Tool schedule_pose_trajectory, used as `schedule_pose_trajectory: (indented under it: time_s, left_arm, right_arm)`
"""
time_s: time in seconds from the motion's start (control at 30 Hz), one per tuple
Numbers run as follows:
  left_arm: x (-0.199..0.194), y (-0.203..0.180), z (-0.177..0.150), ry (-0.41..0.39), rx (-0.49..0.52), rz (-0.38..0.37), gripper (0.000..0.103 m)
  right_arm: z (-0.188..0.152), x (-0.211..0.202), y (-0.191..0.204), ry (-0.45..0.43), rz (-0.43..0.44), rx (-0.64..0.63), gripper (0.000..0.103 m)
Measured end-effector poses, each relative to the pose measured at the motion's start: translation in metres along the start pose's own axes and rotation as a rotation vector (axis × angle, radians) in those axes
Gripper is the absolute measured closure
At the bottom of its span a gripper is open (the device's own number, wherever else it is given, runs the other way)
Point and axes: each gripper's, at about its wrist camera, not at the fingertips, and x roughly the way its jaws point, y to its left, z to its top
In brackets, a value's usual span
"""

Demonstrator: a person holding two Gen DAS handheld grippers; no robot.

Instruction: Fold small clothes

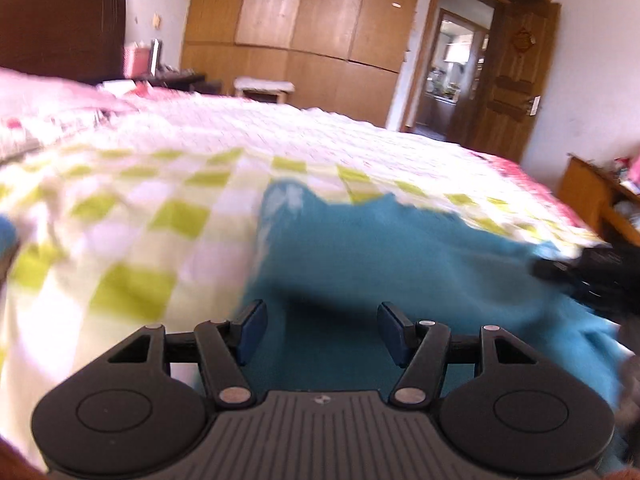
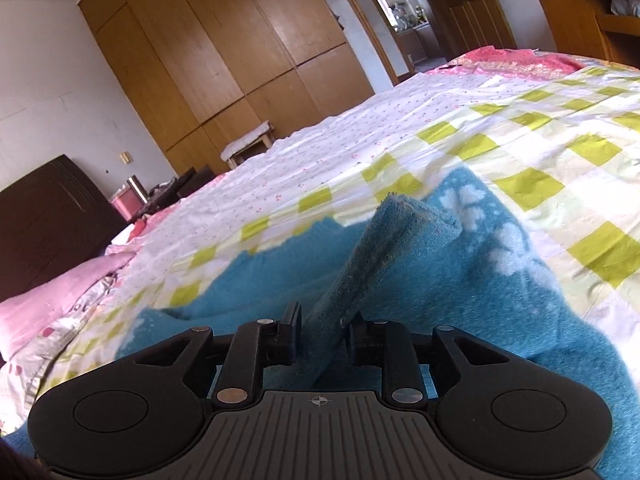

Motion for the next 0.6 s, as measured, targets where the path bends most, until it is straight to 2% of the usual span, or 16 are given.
schedule_pose_trajectory:
  time_s: [0.1, 0.2, 0.27, 0.33, 0.43, 0.6]
  left_arm:
    - [0.019, -0.005, 0.007, -0.014, 0.043, 0.119, 0.037]
    - [0.024, 0.008, 0.015, -0.068, 0.026, 0.237, 0.037]
    - [0.028, 0.025, 0.024, -0.078, -0.053, 0.253, 0.037]
    - [0.038, 0.037, 0.028, -0.051, -0.094, 0.264, 0.037]
    - [0.042, 0.042, 0.023, -0.028, -0.094, 0.250, 0.037]
    - [0.010, 0.044, 0.011, -0.043, -0.093, 0.198, 0.037]
  right_arm:
    - [-0.002, 0.003, 0.007, 0.010, -0.006, -0.043, 0.079]
    - [-0.005, 0.012, 0.016, 0.023, -0.077, -0.106, 0.081]
    - [-0.005, 0.015, 0.019, 0.011, -0.070, -0.117, 0.085]
    - [-0.003, 0.020, 0.023, -0.006, -0.080, -0.119, 0.086]
    - [0.000, 0.025, 0.023, 0.001, -0.075, -0.094, 0.084]
    - [0.003, 0.025, 0.018, 0.043, -0.080, -0.081, 0.076]
